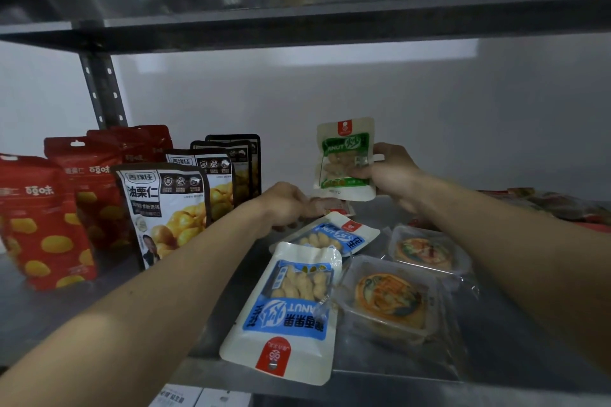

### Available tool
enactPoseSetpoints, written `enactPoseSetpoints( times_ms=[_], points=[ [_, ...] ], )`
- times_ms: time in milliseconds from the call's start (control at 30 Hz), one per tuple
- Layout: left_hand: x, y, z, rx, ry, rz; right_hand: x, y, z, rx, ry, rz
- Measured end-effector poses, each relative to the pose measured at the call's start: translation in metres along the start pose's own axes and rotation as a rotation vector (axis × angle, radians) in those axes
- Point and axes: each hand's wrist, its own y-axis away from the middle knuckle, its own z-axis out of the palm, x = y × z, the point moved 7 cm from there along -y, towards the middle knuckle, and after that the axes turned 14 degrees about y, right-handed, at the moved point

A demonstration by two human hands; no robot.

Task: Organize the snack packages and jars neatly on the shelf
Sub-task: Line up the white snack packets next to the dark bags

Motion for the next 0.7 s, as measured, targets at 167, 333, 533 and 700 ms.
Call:
enactPoseSetpoints(
  times_ms=[167,333,533,700],
  points=[
    [-0.012,0.002,0.005,-0.076,-0.156,-0.143,0.004,0.003,-0.004,0.045,0.009,0.022],
    [-0.013,0.002,0.009,-0.069,-0.026,-0.153,0.007,0.008,-0.009,0.070,-0.017,0.033],
    [0.005,0.012,-0.002,0.036,0.292,0.013,0.013,0.005,-0.035,0.271,-0.170,0.084],
    [0.004,0.017,-0.024,0.223,0.474,0.074,0.023,-0.002,-0.040,0.294,-0.135,0.167]
  ],
)
